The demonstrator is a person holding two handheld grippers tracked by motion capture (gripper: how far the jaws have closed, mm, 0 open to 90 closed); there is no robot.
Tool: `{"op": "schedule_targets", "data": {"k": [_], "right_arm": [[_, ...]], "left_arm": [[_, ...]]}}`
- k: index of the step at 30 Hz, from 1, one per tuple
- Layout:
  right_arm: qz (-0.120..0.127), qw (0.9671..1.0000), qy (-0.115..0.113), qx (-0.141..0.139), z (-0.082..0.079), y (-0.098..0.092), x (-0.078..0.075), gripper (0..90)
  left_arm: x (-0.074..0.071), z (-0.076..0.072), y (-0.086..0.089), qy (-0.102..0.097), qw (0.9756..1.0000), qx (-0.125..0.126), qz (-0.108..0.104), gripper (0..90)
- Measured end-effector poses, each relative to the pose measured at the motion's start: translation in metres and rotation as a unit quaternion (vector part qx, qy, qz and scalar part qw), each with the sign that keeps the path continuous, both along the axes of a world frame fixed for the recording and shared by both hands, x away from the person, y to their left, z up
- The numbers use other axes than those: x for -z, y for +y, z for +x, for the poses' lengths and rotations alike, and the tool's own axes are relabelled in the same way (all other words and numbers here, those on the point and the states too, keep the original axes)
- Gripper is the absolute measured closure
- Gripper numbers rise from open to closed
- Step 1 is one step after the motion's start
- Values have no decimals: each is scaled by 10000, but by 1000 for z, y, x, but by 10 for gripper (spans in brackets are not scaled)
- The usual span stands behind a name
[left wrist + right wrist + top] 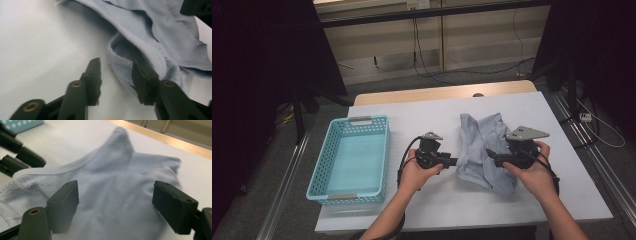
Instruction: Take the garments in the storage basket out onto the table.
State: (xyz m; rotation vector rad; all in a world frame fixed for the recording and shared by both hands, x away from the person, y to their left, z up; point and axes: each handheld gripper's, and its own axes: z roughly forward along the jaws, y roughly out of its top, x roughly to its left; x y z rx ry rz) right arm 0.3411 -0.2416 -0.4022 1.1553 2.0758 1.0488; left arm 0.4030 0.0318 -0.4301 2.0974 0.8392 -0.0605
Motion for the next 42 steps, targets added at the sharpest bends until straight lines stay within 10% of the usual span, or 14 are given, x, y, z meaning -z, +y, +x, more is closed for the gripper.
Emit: {"op": "schedule_targets", "data": {"k": [6,11,17,25,33,42], "right_arm": [[-123,9978,280,-595,12,33,17,267],[-755,9934,352,-788,13,45,34,320],[-885,9924,529,-678,15,31,47,858],[-66,9973,691,-230,9,-8,42,878],[-182,9970,713,-221,2,-10,49,878],[-102,9975,675,-170,0,-10,50,874]], "left_arm": [[1,0,1,-63,9999,-88,111,426],[3,1,1,-96,9996,-118,222,351],[3,1,2,-30,9996,-164,215,277],[2,1,-3,9,9998,-174,75,233],[-1,3,-14,23,9998,-148,-163,201],[26,-2,-46,58,9995,243,199,227]]}}
